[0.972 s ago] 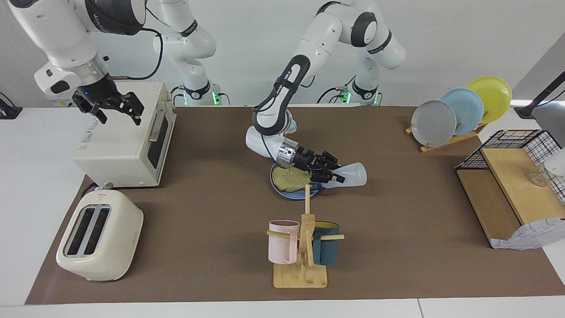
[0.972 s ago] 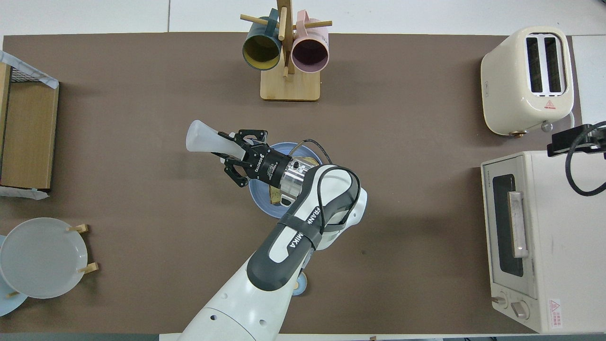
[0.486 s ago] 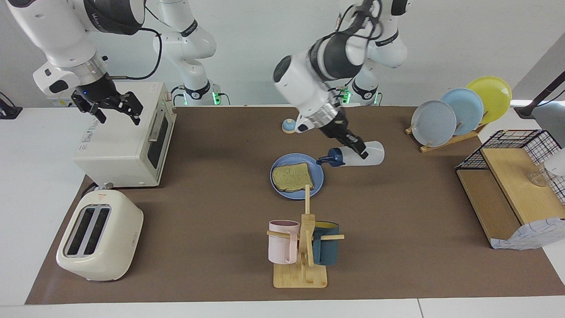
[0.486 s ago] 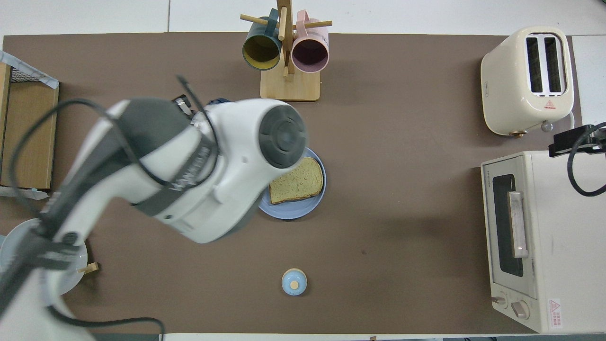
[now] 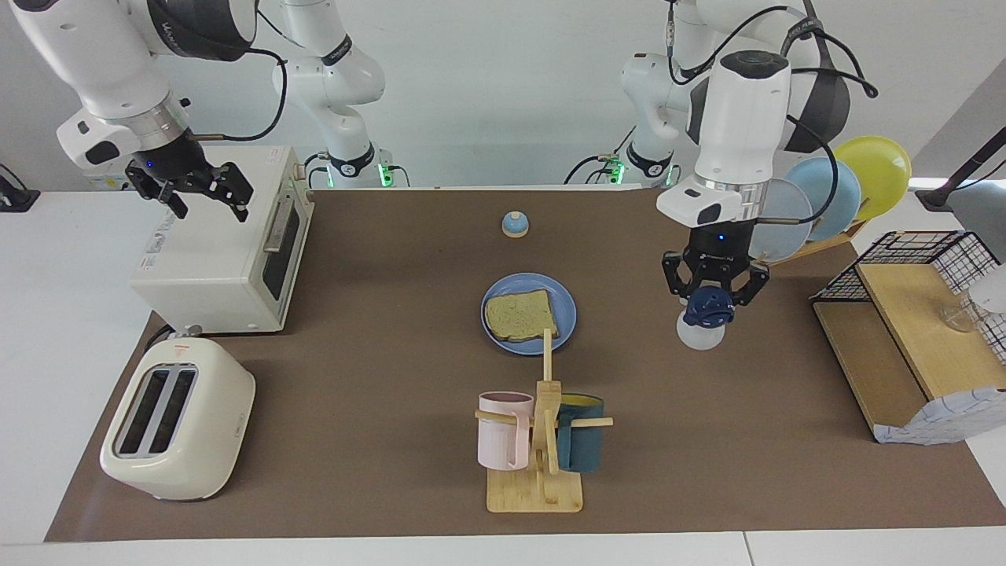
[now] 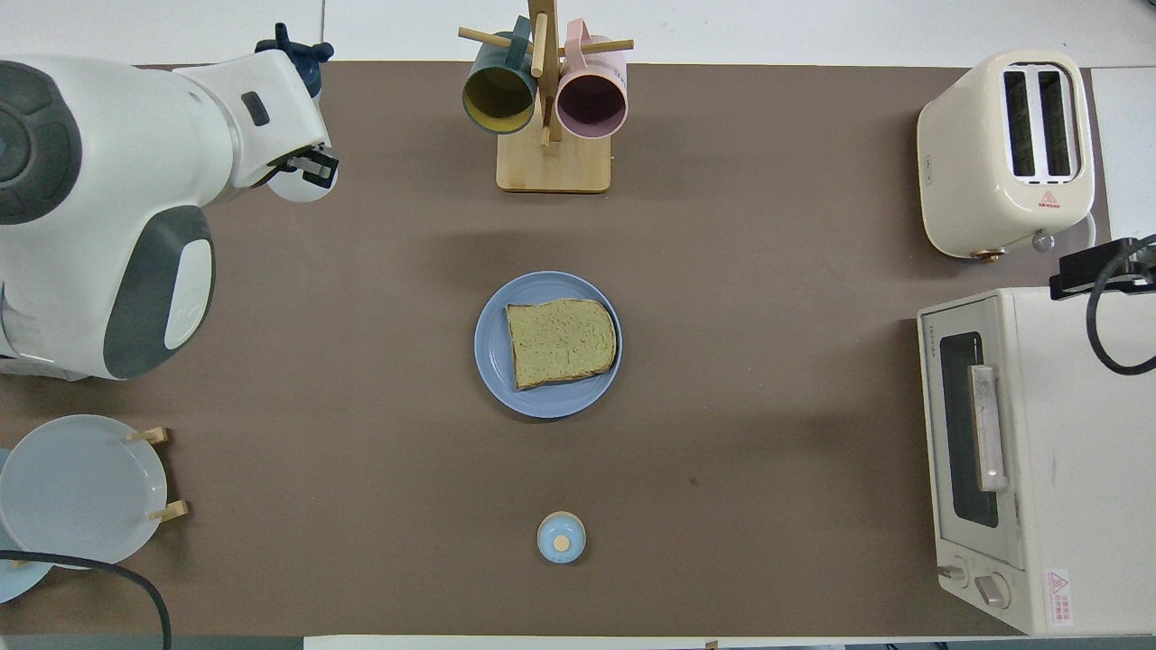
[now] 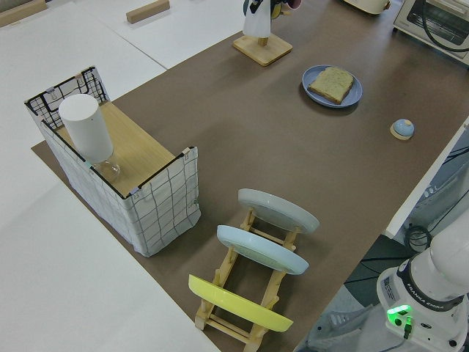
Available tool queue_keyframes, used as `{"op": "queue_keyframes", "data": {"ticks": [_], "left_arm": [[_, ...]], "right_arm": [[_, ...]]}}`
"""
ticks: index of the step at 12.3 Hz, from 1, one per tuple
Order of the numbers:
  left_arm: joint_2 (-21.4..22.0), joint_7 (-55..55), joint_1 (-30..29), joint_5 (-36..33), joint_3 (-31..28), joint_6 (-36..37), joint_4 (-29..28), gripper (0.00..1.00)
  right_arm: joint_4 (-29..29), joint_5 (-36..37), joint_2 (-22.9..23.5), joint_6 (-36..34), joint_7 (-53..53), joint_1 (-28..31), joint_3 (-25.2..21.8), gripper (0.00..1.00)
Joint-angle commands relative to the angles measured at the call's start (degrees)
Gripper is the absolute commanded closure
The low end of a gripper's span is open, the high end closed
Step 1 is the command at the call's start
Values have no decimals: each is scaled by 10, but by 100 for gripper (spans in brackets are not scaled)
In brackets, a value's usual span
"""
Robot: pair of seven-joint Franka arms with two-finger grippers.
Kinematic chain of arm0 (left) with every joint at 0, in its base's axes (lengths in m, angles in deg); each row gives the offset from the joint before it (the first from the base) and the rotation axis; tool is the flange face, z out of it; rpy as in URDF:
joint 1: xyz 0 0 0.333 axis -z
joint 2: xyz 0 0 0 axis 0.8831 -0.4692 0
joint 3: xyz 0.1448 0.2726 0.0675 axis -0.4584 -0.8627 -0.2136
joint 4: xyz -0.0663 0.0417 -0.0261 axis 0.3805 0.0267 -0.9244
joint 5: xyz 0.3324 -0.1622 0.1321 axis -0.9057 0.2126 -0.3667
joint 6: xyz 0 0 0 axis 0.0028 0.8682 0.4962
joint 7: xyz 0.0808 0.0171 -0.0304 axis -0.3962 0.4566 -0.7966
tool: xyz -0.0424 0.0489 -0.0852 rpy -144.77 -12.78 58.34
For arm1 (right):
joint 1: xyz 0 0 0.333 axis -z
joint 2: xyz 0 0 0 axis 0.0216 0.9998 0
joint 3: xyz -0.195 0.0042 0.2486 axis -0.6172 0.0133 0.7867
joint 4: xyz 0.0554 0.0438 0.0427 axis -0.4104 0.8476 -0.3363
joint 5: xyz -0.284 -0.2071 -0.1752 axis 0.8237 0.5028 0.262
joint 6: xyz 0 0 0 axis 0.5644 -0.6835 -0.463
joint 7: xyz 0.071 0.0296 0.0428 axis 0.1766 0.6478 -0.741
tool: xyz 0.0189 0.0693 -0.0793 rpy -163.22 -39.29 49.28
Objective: Put bread on plate and add seasoning
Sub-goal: 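Carry the shaker back and set it down with the left gripper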
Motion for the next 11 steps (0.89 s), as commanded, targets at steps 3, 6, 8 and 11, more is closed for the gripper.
{"op": "queue_keyframes", "data": {"ticks": [3, 6, 8, 11], "left_arm": [[-73, -22, -40, 102, 10, -254, -50, 100], [-152, -20, -44, 118, 13, -353, -38, 100], [-215, -19, -54, 113, 17, -429, -21, 100], [-252, -17, -55, 111, 18, -441, 0, 100]], "right_arm": [[14, -2, -13, -2, -10, 6, 3, 0], [13, -2, -12, -2, -9, 7, 3, 0], [13, -2, -12, -2, -9, 7, 3, 0], [13, -2, -12, -1, -9, 7, 3, 0]]}}
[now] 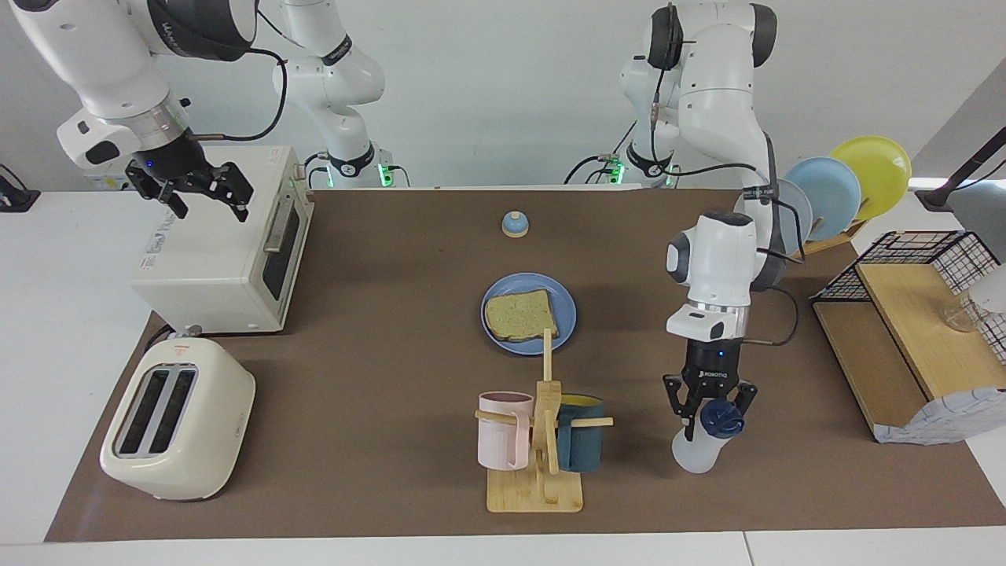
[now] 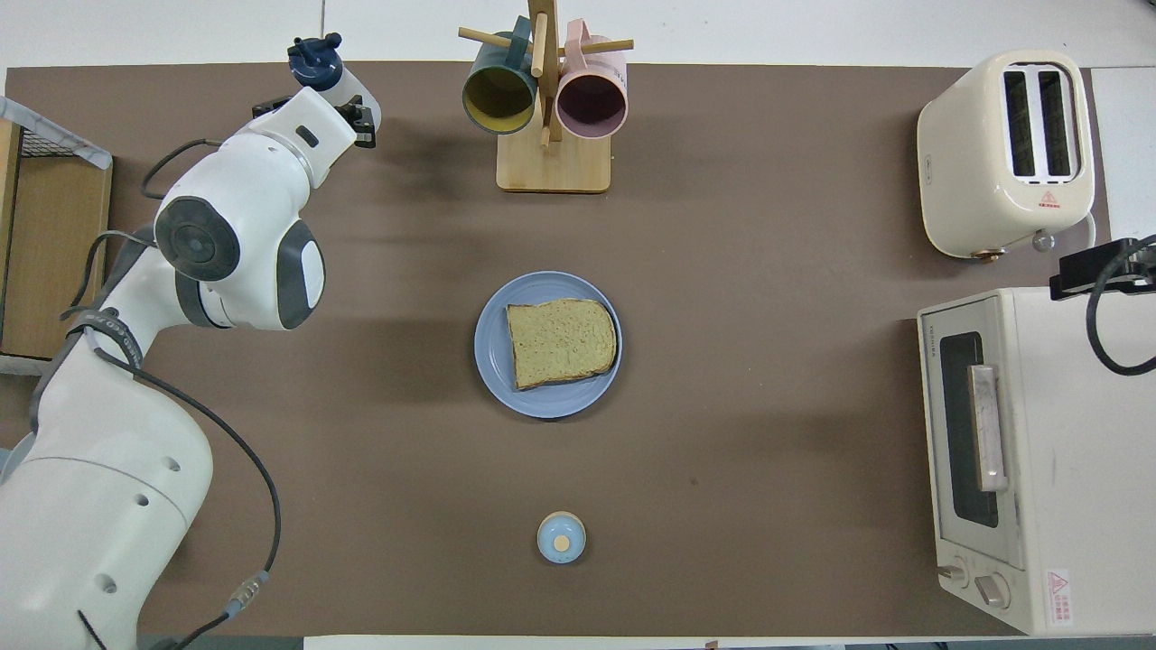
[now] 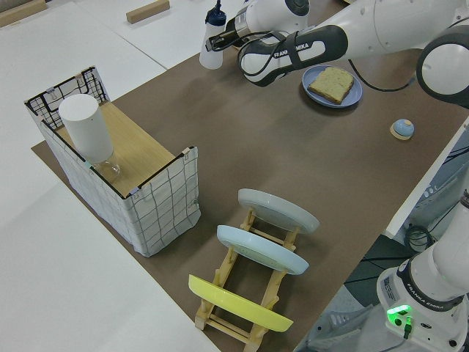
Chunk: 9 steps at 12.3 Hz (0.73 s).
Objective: Put bread on plate and add seasoning
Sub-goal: 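Carry the shaker back and set it down with the left gripper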
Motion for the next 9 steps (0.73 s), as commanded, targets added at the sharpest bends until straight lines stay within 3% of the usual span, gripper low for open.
{"op": "queue_keyframes", "data": {"ticks": [1, 9], "left_arm": [[-23, 0, -9, 4, 11, -8, 23, 100], [-22, -1, -10, 10, 35, -2, -13, 100]], "right_arm": [[12, -3, -12, -2, -9, 7, 3, 0], [12, -2, -12, -2, -9, 7, 3, 0]]}}
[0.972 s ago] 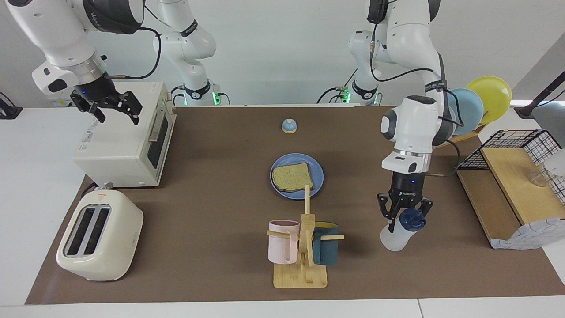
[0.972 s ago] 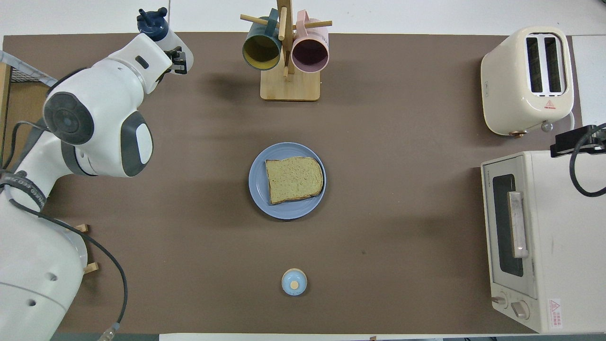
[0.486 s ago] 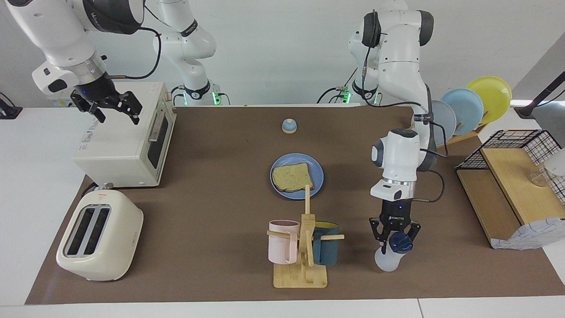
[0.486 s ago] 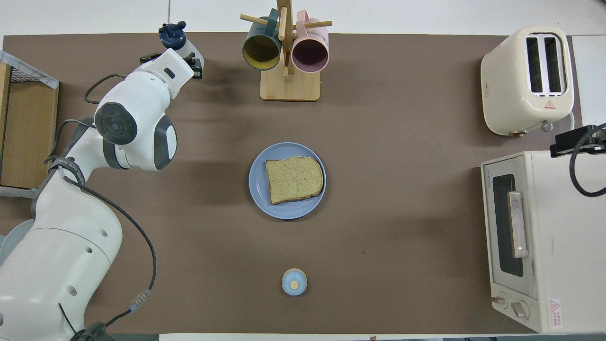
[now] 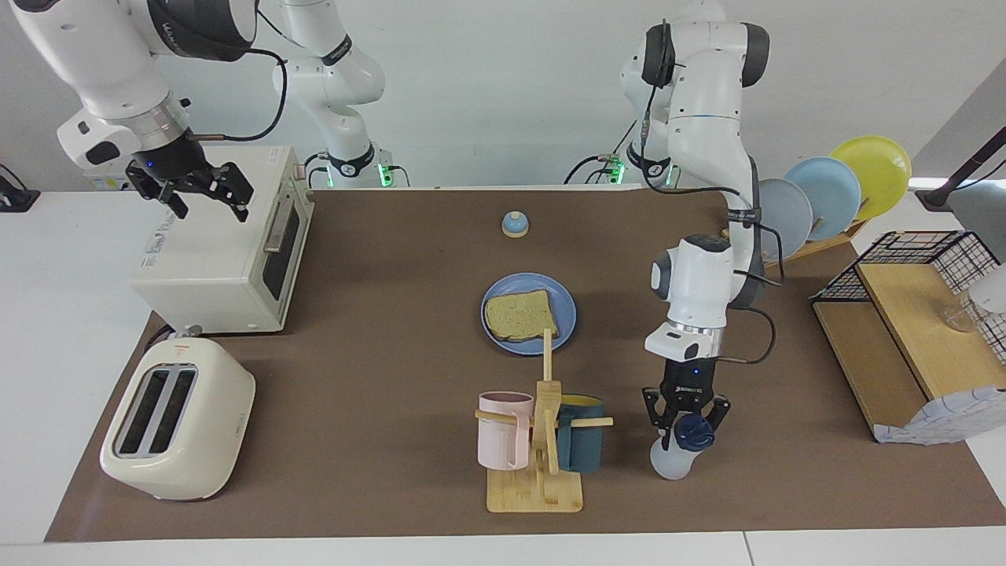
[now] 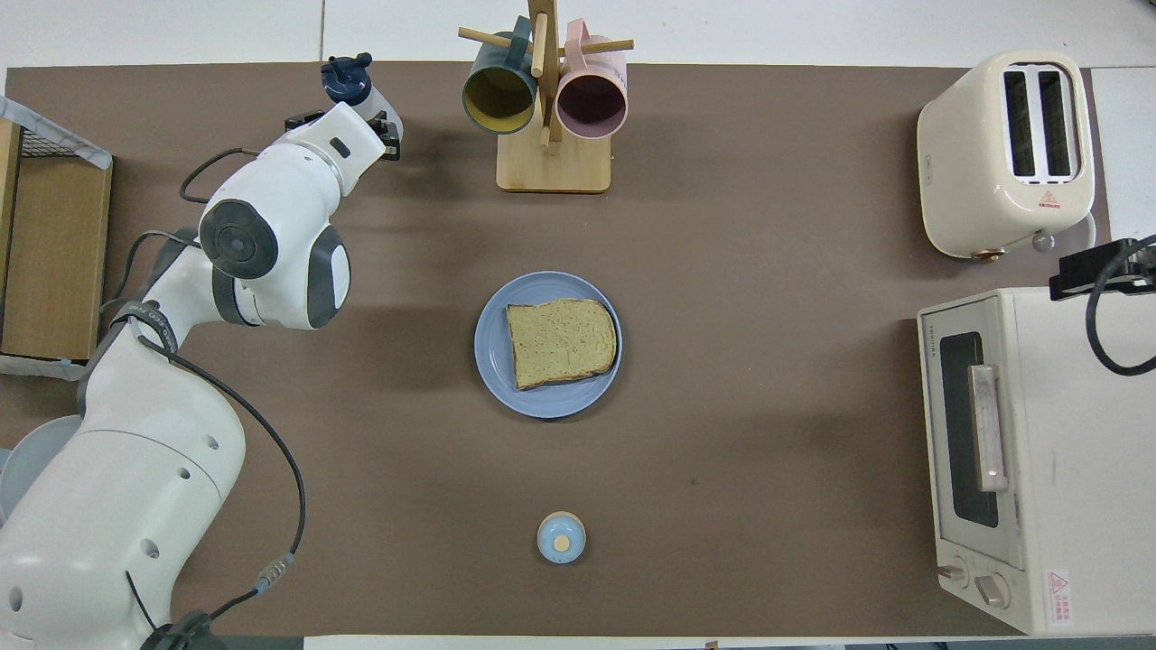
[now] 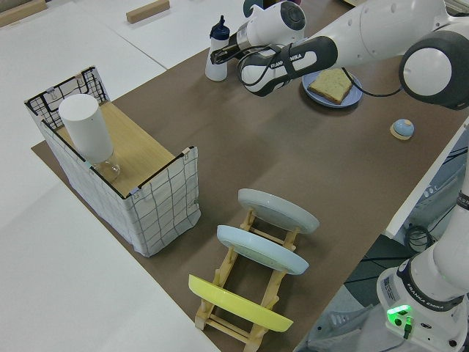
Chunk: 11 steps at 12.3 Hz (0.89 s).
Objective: Put bread on plate and add seasoning
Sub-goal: 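Carry the shaker back and set it down with the left gripper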
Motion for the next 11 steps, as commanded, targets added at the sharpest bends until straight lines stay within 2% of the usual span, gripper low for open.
{"op": "queue_keyframes", "data": {"ticks": [1, 3, 4, 5, 7, 11], "left_arm": [[5, 1, -7, 9, 11, 1, -11, 100], [5, 2, -7, 9, 11, 2, -12, 100], [6, 2, -6, 10, 11, 3, -14, 92], [7, 1, -6, 11, 11, 9, -14, 72], [8, -2, -6, 13, 11, 14, -16, 0], [11, -2, -7, 13, 11, 15, -26, 0]], "right_arm": [[12, -2, -12, -2, -9, 7, 3, 0], [12, -2, -12, -2, -9, 7, 3, 0], [12, -2, -12, -2, -10, 7, 3, 0], [13, -2, -12, -1, -9, 7, 3, 0], [12, -2, -12, -2, -9, 7, 3, 0], [12, -2, -12, -2, -9, 7, 3, 0]]}}
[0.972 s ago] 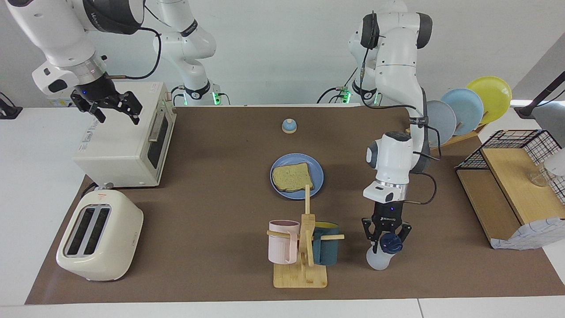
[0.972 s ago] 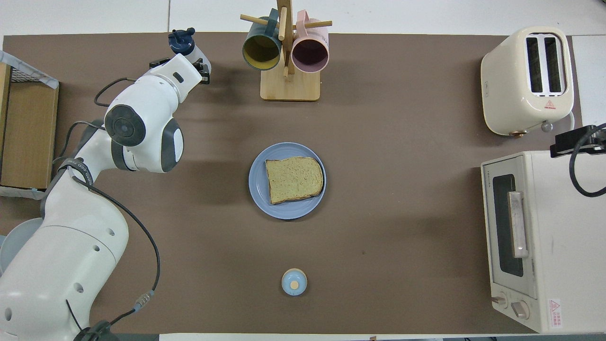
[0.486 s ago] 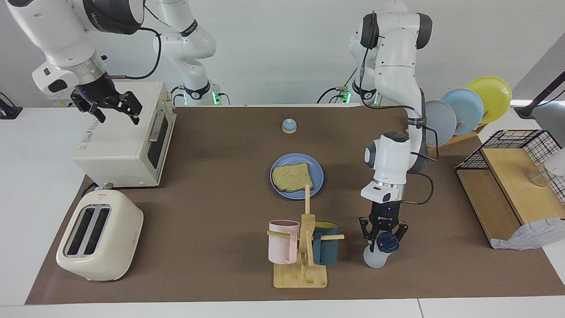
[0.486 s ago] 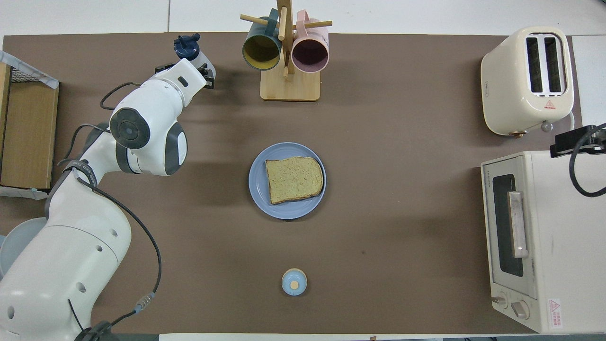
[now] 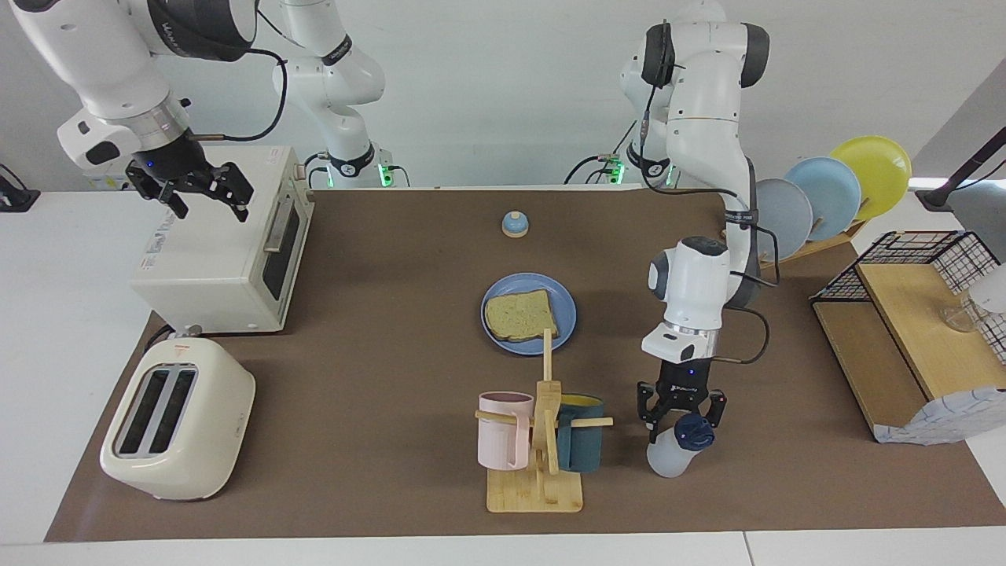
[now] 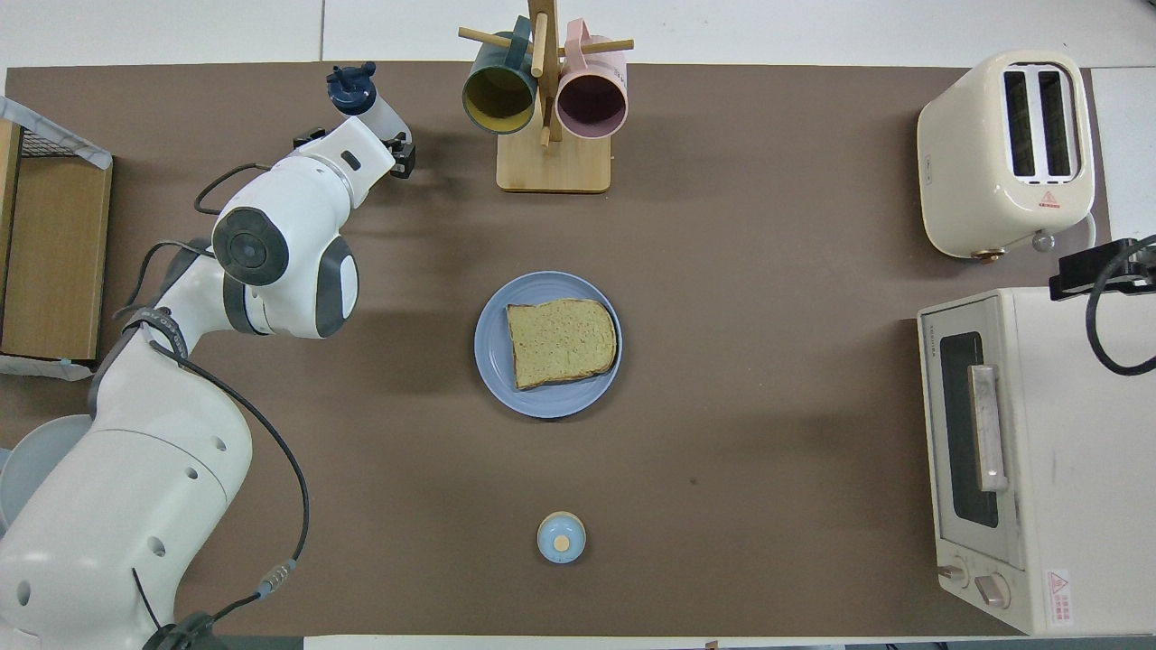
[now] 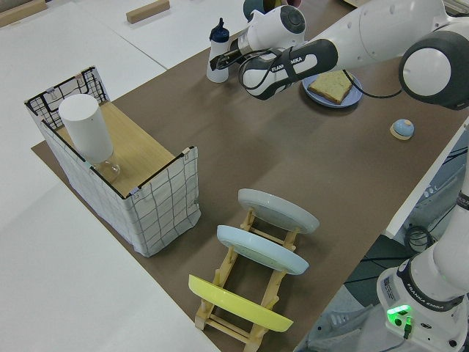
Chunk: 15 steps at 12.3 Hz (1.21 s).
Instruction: Put bread on plate and add seasoning
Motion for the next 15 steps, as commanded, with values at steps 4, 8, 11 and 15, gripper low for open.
{"op": "queue_keyframes", "data": {"ticks": [4, 8, 11, 15], "left_arm": [[67, 3, -7, 10, 8, 10, -87, 0], [237, 4, 0, 11, 6, 252, -144, 0], [319, 1, 0, 10, 5, 476, -80, 0], [351, 18, -32, 2, -6, 816, 103, 0]], "right_arm": [[12, -3, -12, -2, -9, 7, 3, 0], [13, -2, -12, -1, -9, 7, 3, 0], [12, -2, -12, -2, -10, 7, 3, 0], [12, -2, -12, -2, -9, 7, 3, 0]]}}
